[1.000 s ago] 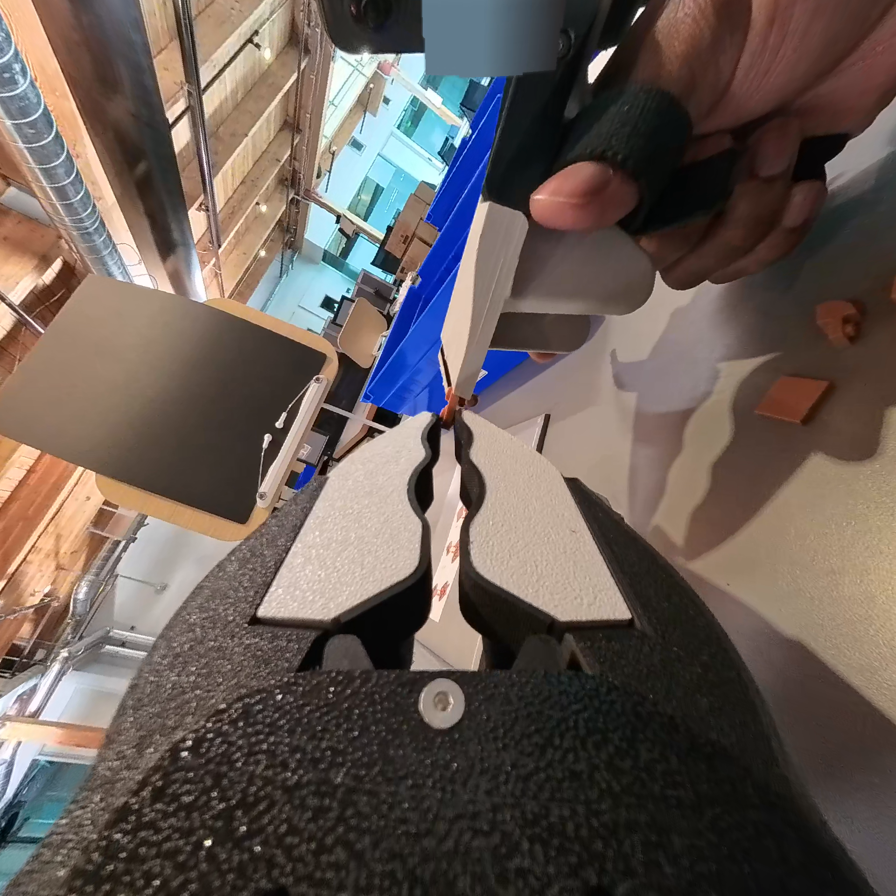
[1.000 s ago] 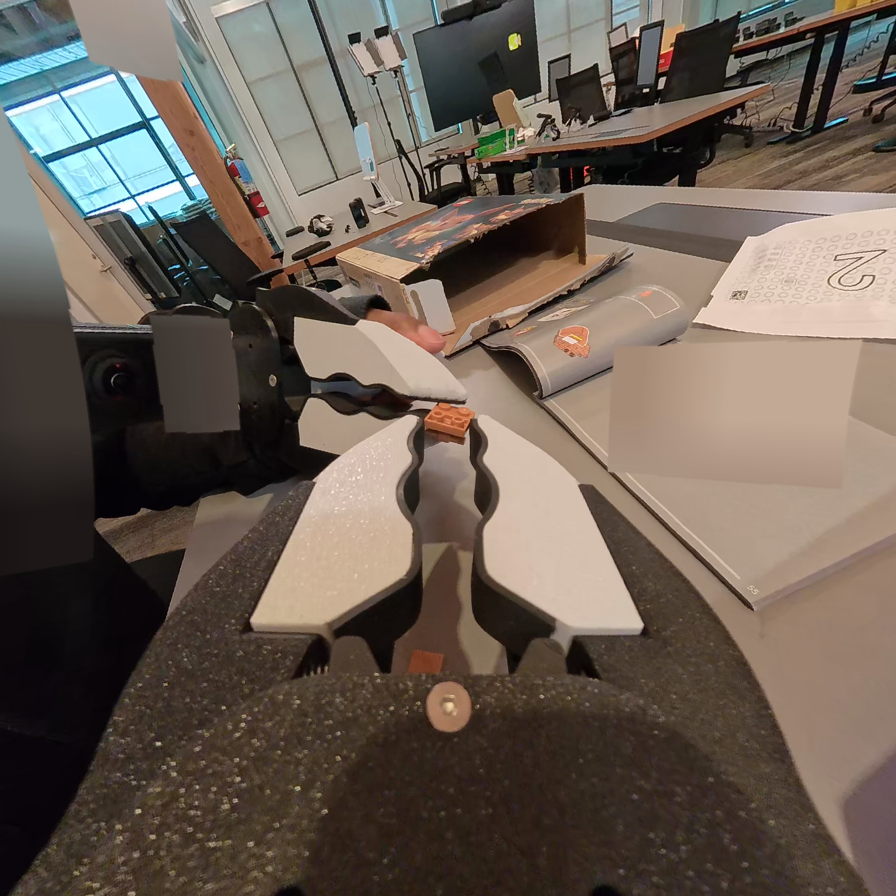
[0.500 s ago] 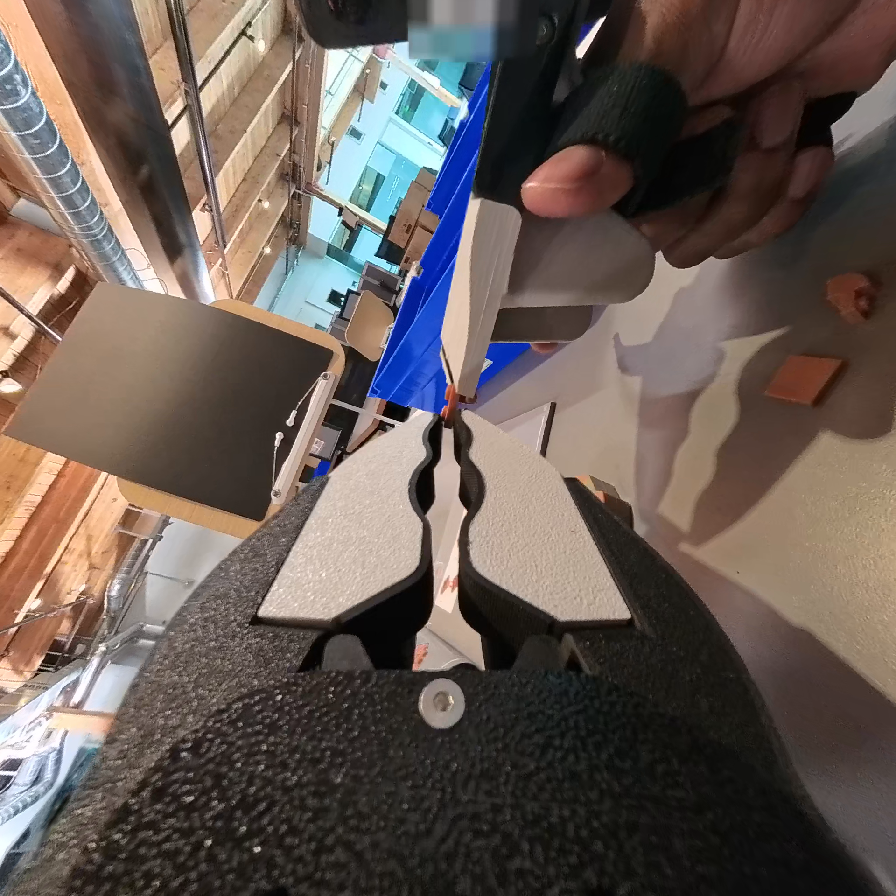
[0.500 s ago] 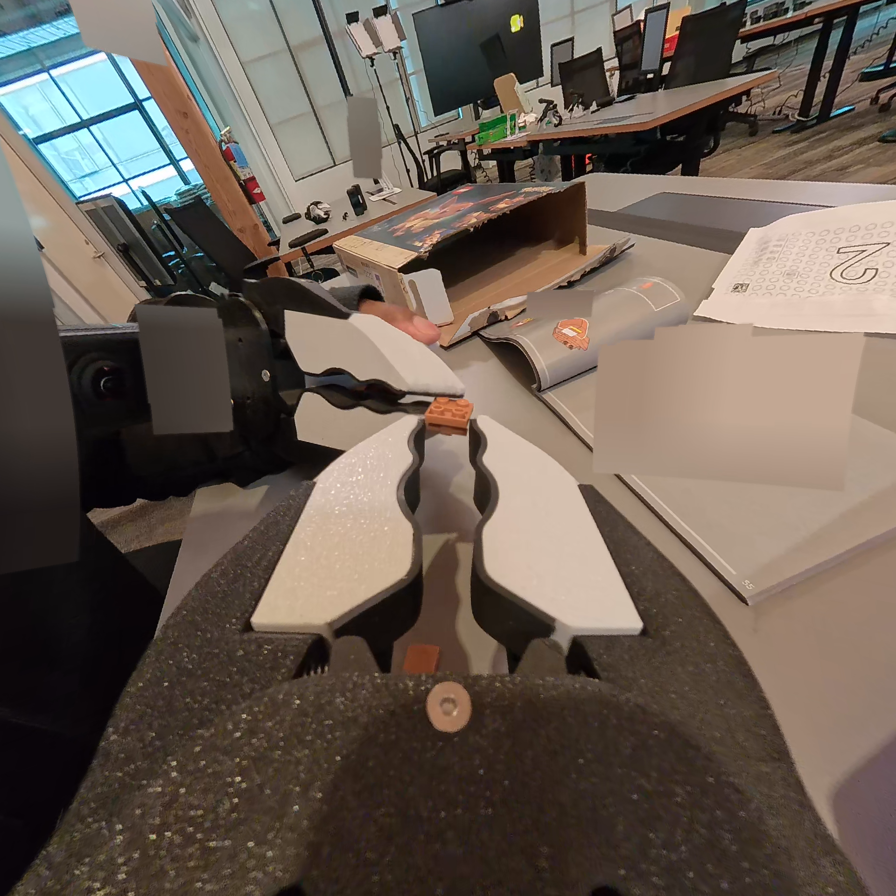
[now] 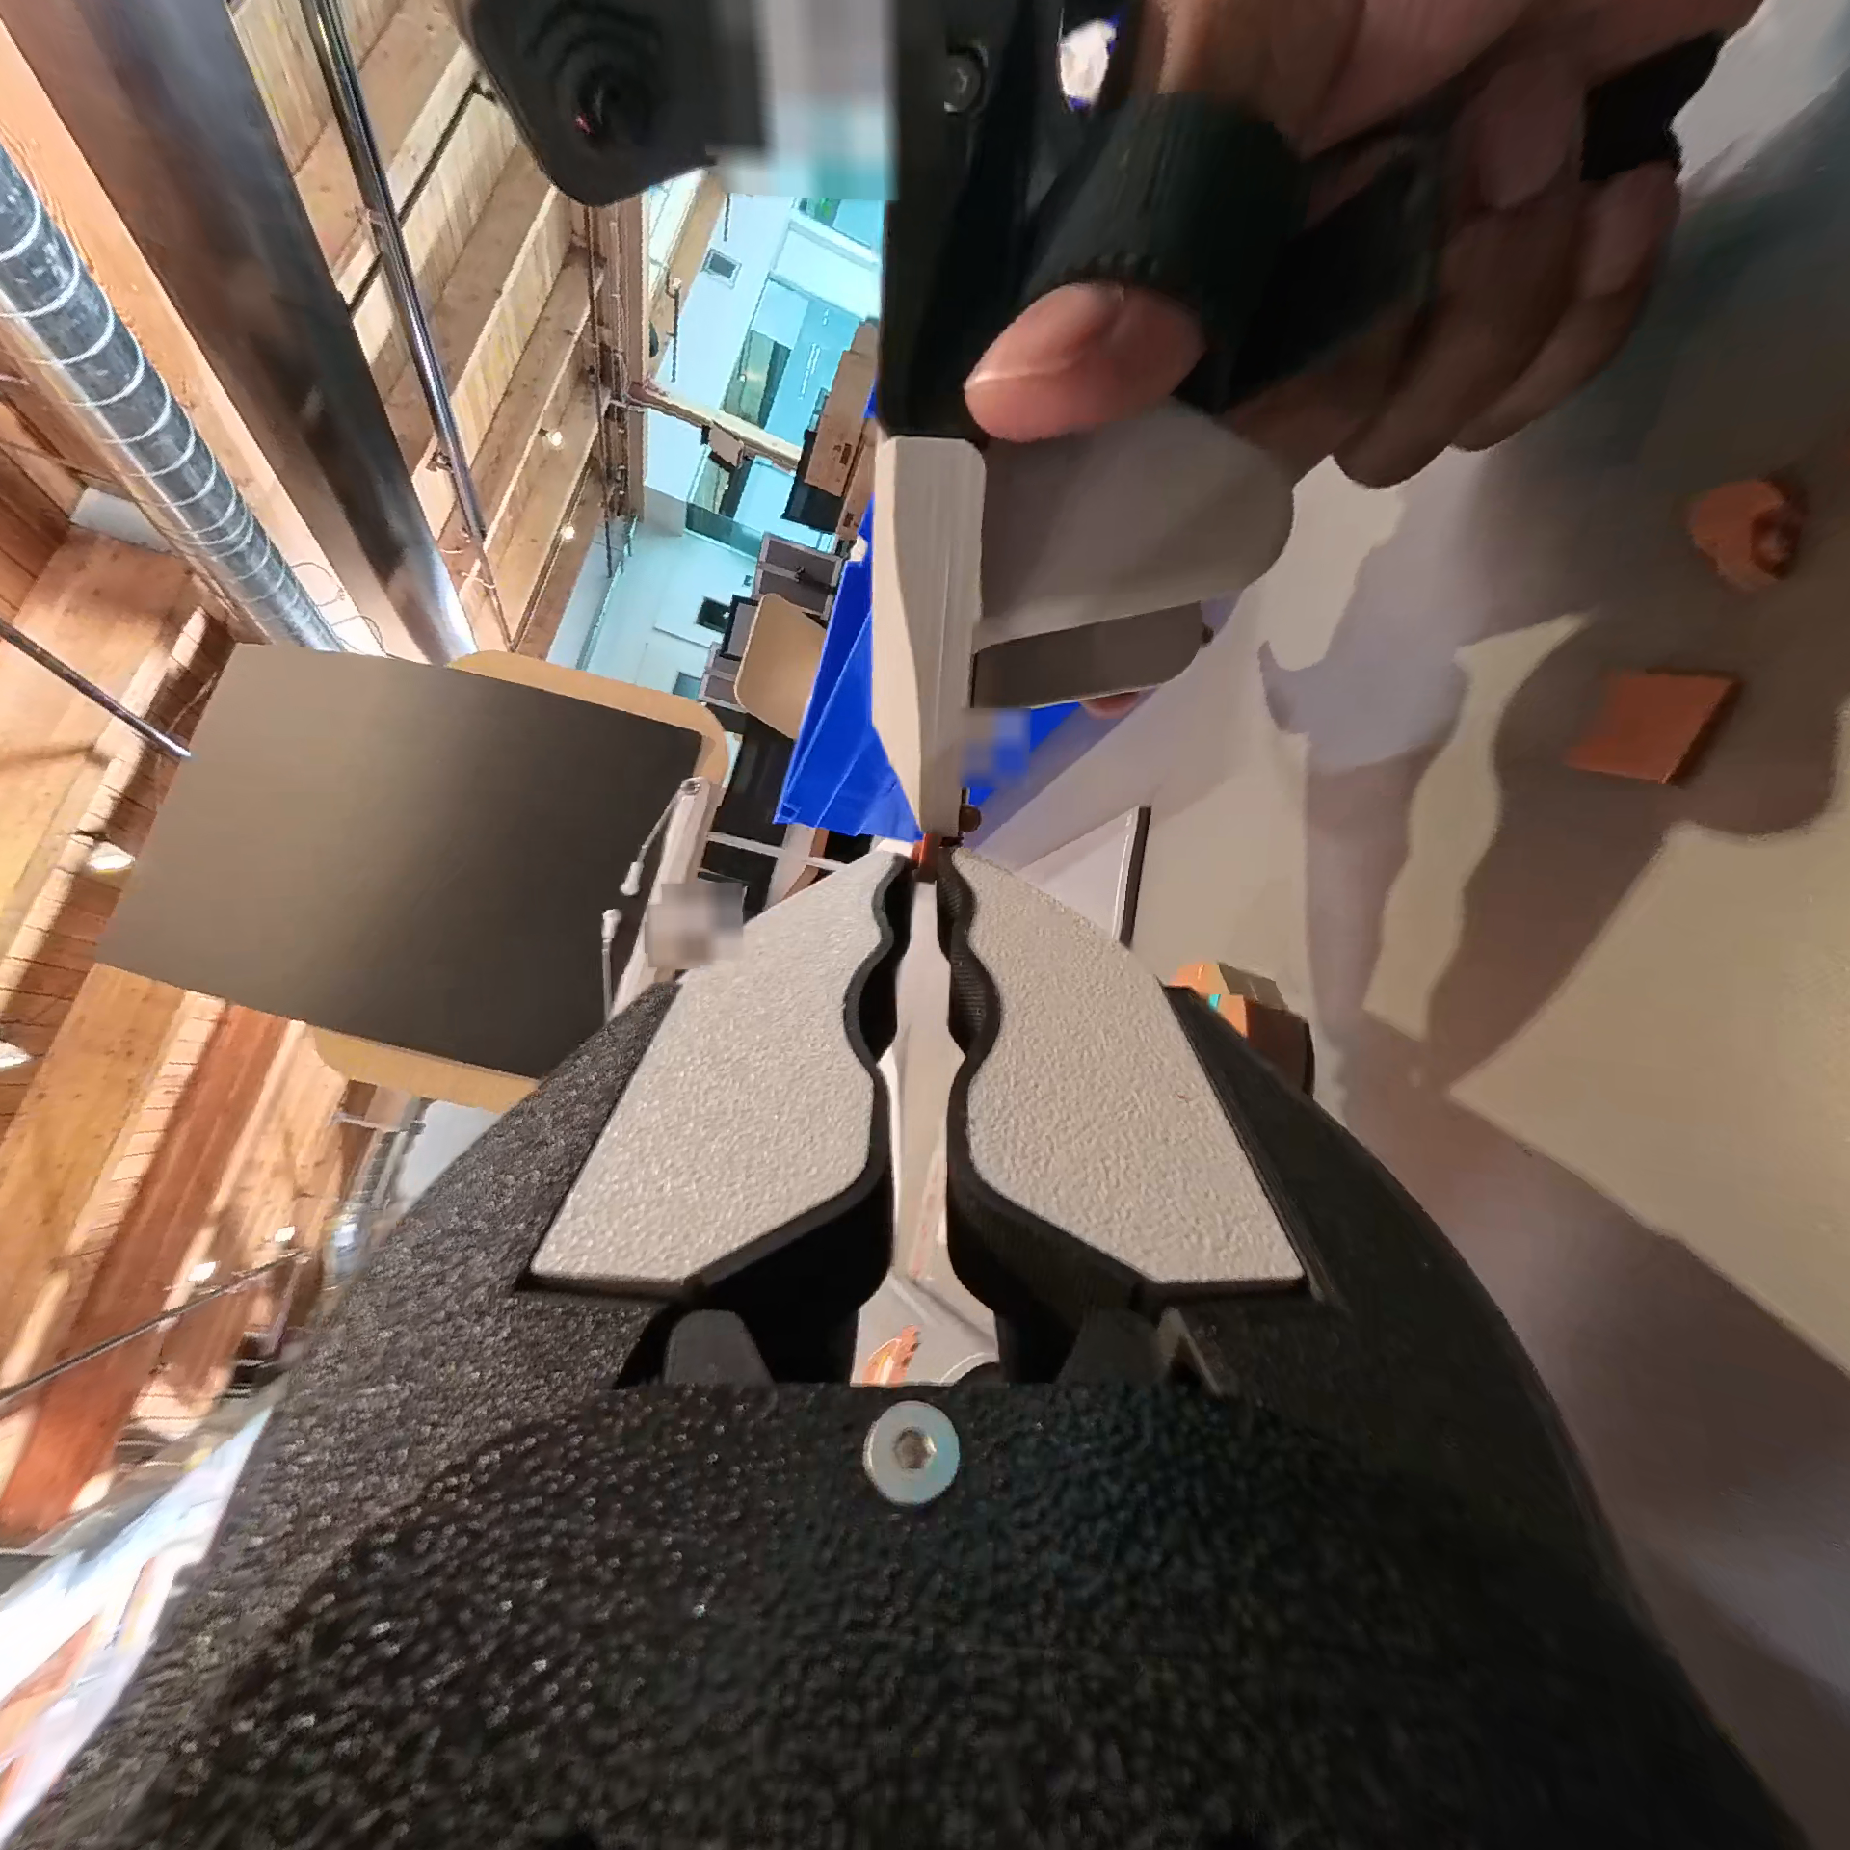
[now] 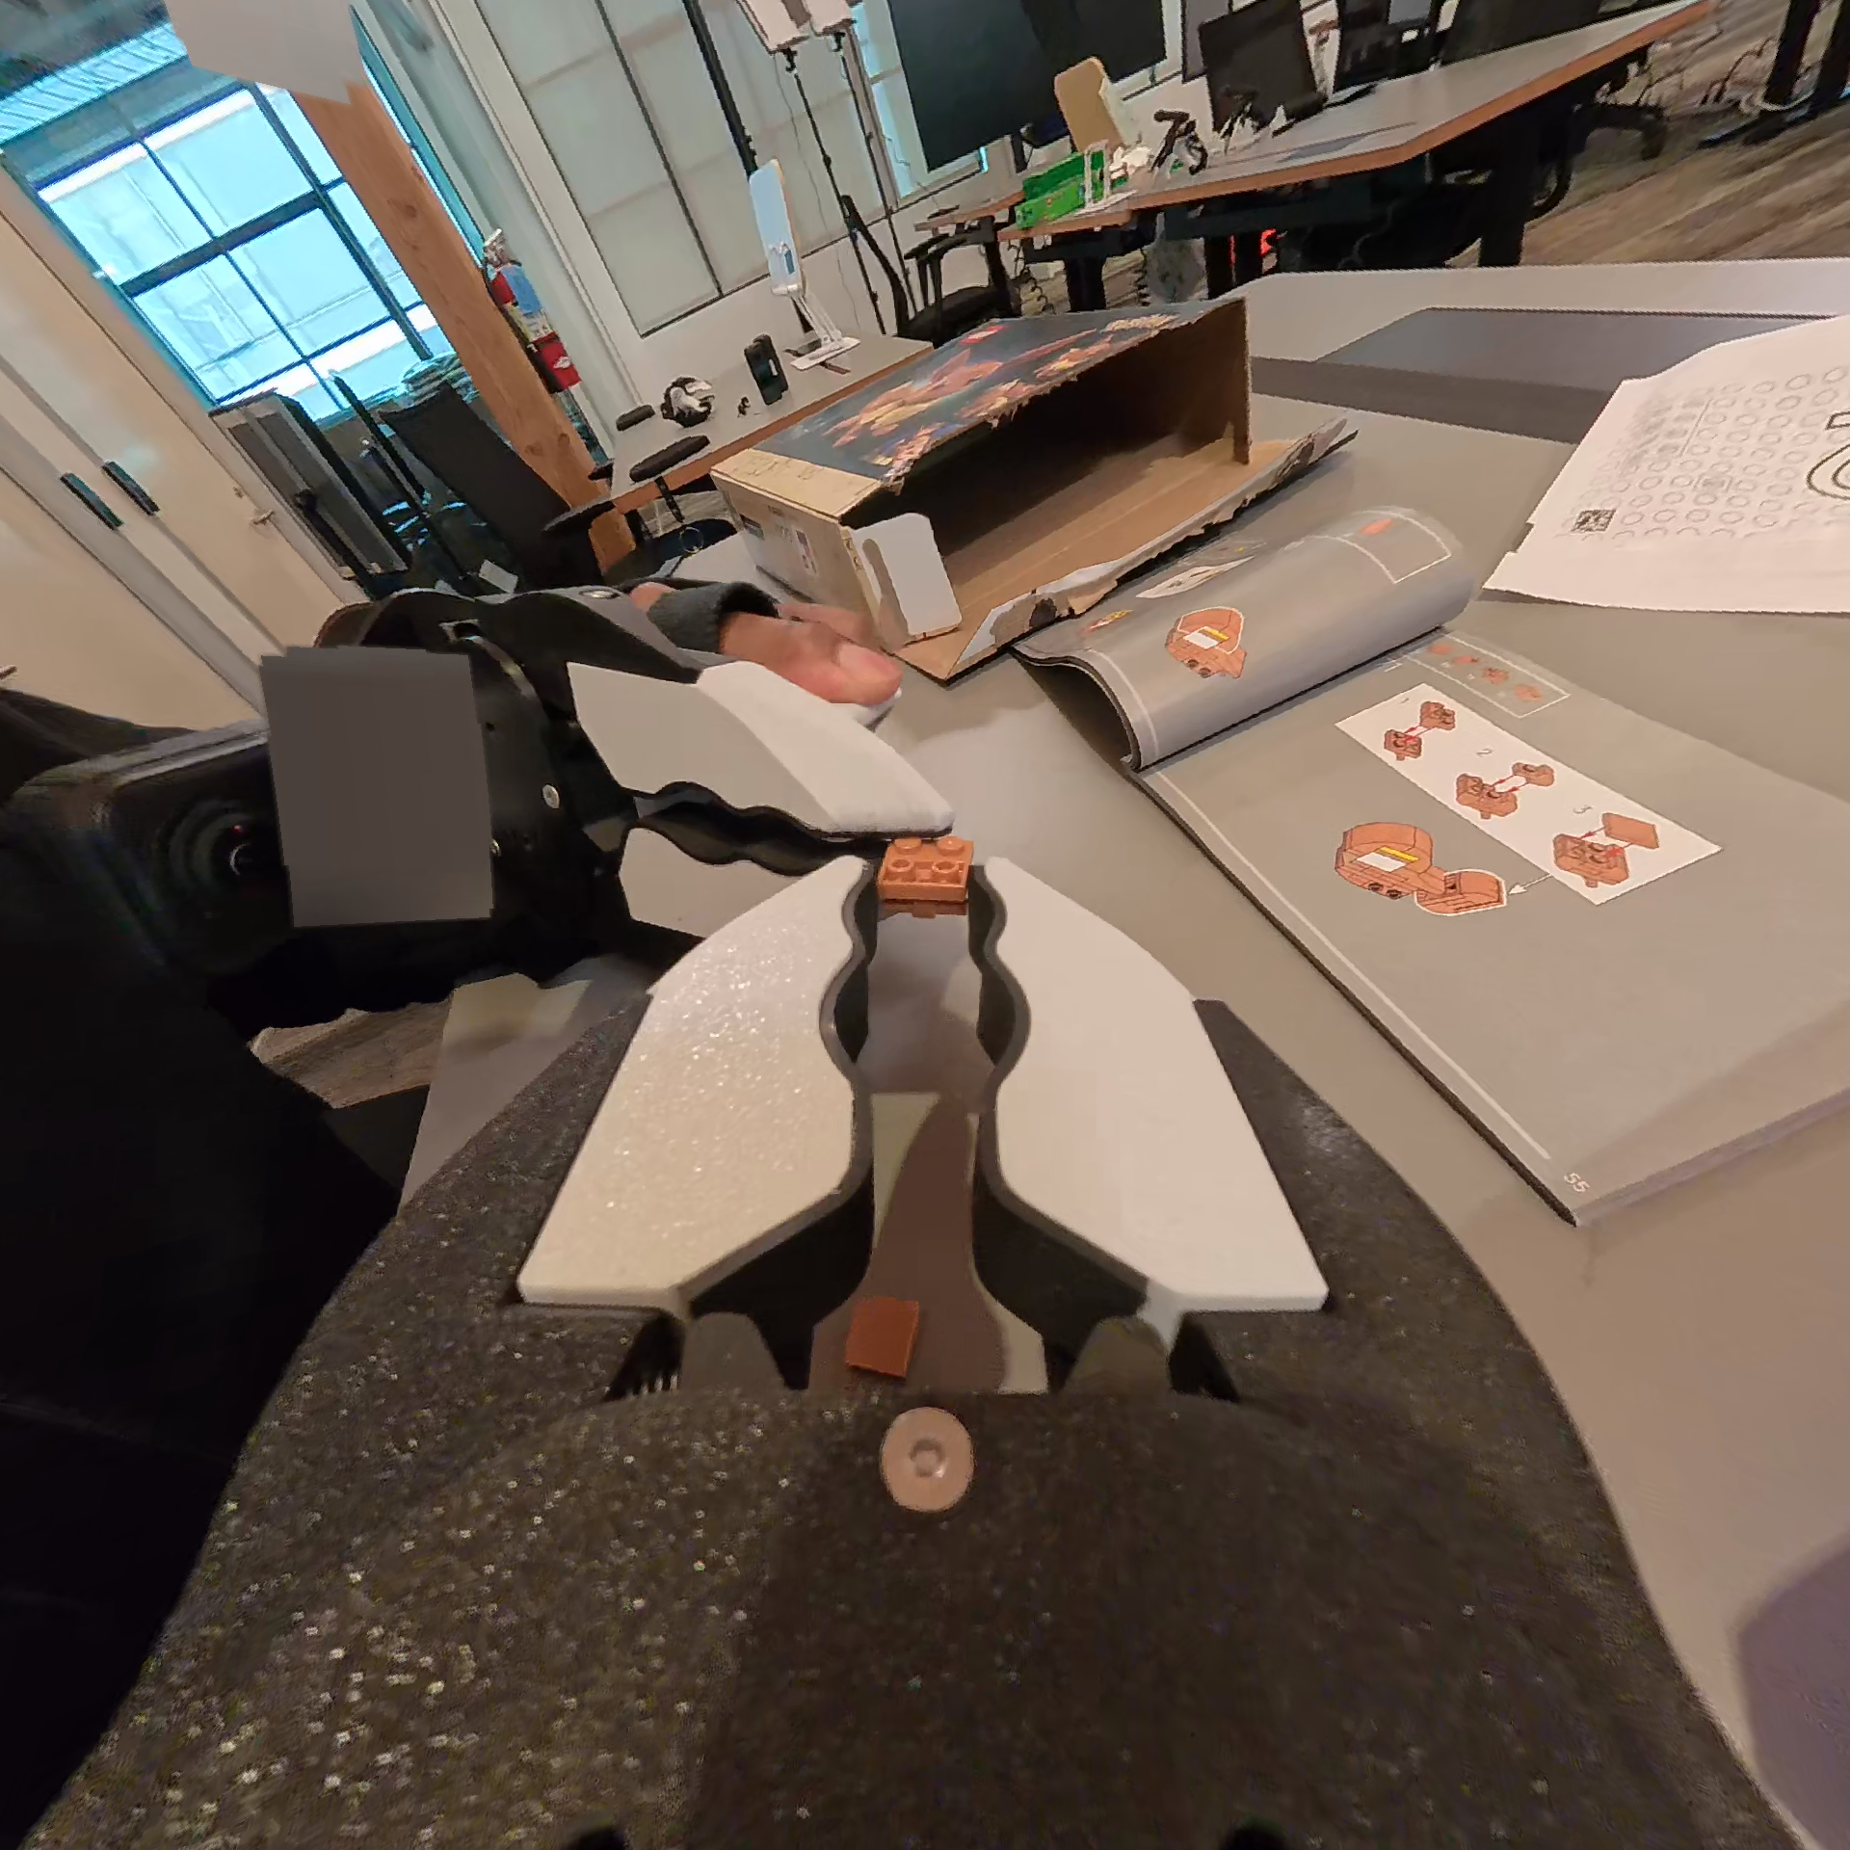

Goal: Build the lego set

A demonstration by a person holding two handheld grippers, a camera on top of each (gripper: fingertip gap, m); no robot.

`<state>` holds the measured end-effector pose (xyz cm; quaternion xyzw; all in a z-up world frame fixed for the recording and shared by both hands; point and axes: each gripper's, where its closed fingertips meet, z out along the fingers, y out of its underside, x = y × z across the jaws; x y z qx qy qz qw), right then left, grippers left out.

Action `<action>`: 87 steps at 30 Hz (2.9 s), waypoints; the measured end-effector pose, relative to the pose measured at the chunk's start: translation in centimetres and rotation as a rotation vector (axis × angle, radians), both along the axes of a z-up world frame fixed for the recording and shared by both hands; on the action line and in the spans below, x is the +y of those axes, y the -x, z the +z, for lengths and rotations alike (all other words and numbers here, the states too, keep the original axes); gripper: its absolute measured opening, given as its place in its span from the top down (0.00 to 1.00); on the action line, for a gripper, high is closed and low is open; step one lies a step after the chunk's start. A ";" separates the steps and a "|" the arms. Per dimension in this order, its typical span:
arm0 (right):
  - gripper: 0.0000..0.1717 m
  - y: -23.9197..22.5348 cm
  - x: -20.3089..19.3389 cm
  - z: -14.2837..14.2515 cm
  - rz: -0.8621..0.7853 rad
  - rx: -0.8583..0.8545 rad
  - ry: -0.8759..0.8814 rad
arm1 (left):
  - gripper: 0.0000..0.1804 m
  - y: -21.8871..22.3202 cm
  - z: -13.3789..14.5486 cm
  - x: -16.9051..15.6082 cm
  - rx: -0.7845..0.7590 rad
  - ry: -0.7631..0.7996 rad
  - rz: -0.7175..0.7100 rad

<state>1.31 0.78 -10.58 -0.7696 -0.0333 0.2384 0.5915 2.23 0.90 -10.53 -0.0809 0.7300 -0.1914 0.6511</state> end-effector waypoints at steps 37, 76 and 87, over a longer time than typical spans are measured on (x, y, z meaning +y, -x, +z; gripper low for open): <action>0.90 -0.8 -0.9 0.7 0.077 -0.025 -0.063 | 0.85 7.9 -7.2 -6.1 0.883 0.324 -0.543; 0.90 -0.6 -0.9 0.4 0.087 -0.028 -0.054 | 0.86 8.3 -7.2 -5.8 0.923 0.340 -0.540; 0.90 -0.5 -0.9 0.3 0.091 -0.030 -0.051 | 0.87 8.4 -8.4 -6.2 0.965 0.291 -0.504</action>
